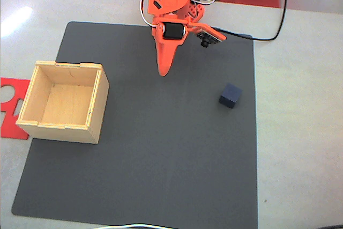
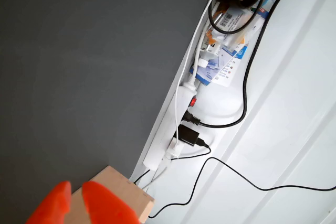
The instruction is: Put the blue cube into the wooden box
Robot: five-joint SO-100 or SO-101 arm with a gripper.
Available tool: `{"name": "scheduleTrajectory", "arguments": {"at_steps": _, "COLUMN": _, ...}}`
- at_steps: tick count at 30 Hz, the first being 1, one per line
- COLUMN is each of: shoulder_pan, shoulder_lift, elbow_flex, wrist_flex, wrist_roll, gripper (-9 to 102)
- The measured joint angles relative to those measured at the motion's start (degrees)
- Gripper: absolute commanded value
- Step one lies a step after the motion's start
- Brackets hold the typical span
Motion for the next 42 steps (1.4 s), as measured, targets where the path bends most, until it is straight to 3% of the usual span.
{"name": "scheduleTrajectory", "arguments": {"at_steps": 39, "shoulder_pan": 2.20, "shoulder_lift": 0.00, "elbow_flex": 0.00, "wrist_flex": 1.23, "wrist_roll": 1.14, "gripper": 0}}
{"name": "scheduleTrajectory", "arguments": {"at_steps": 42, "shoulder_pan": 5.27, "shoulder_lift": 0.00, "elbow_flex": 0.00, "wrist_flex": 2.55, "wrist_roll": 3.16, "gripper": 7}}
